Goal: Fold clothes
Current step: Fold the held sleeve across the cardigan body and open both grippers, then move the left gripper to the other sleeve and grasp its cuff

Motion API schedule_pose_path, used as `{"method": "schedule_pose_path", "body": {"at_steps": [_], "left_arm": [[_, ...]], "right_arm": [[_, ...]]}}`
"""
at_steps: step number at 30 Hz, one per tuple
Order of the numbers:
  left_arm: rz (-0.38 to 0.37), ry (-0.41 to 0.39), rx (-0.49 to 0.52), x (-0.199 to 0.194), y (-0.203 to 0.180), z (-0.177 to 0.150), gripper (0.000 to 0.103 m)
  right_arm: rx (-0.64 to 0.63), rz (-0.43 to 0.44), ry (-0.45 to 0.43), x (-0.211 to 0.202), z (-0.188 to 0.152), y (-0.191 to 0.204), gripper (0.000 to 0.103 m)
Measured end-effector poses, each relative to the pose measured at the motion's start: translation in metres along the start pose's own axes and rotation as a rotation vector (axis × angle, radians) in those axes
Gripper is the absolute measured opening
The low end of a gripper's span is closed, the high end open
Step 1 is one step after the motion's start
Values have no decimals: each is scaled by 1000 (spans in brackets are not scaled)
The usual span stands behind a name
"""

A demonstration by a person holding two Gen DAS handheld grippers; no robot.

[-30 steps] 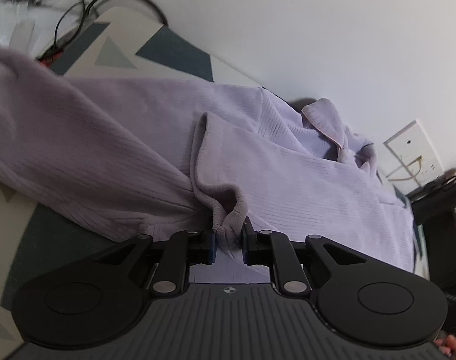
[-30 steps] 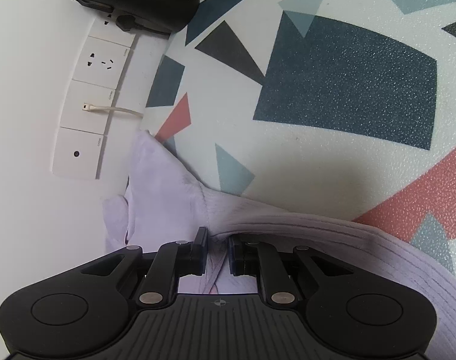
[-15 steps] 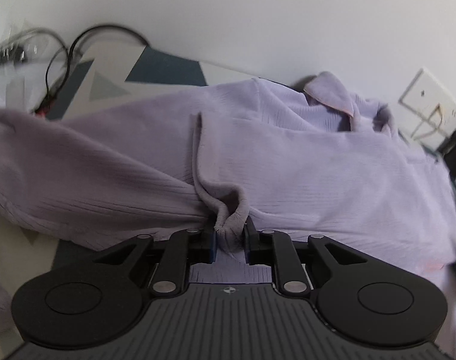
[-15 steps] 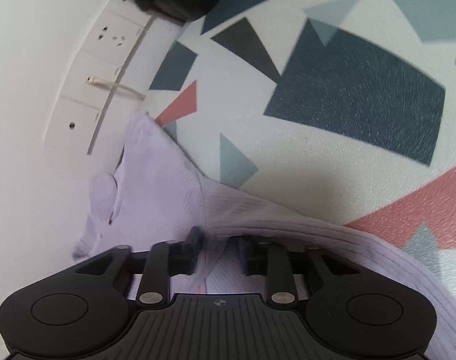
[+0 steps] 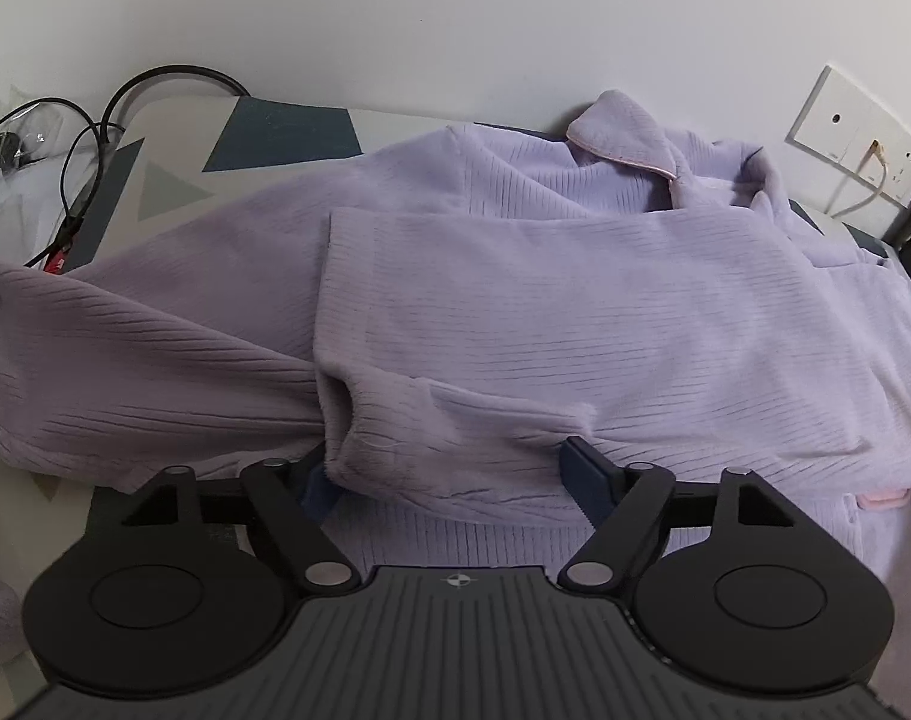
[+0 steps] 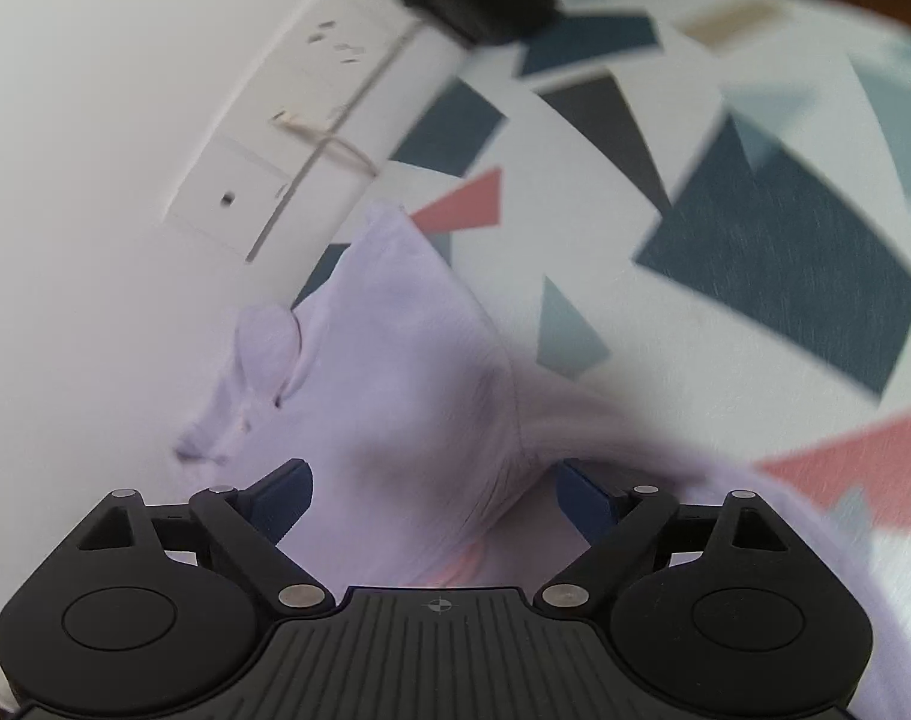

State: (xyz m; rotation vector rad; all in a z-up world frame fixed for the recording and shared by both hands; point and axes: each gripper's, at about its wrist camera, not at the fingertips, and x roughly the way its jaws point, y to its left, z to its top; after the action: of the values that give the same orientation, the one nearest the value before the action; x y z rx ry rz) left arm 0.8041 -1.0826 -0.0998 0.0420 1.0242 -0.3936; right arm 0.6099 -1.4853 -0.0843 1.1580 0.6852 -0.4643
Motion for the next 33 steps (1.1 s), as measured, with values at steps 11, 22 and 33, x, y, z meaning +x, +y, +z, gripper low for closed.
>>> {"method": "schedule_pose_path", "body": {"at_steps": [11, 22, 33], "left_arm": [[40, 24, 43, 5, -15, 2, 95], [121, -66, 95, -33, -29, -17, 100], [205, -130, -101, -76, 35, -61, 101]], "right_arm": [[28, -90, -20, -23, 4, -21, 93], [-578, -181, -165, -16, -27, 59, 102], [-971, -143, -4, 49, -121, 110, 102]]}}
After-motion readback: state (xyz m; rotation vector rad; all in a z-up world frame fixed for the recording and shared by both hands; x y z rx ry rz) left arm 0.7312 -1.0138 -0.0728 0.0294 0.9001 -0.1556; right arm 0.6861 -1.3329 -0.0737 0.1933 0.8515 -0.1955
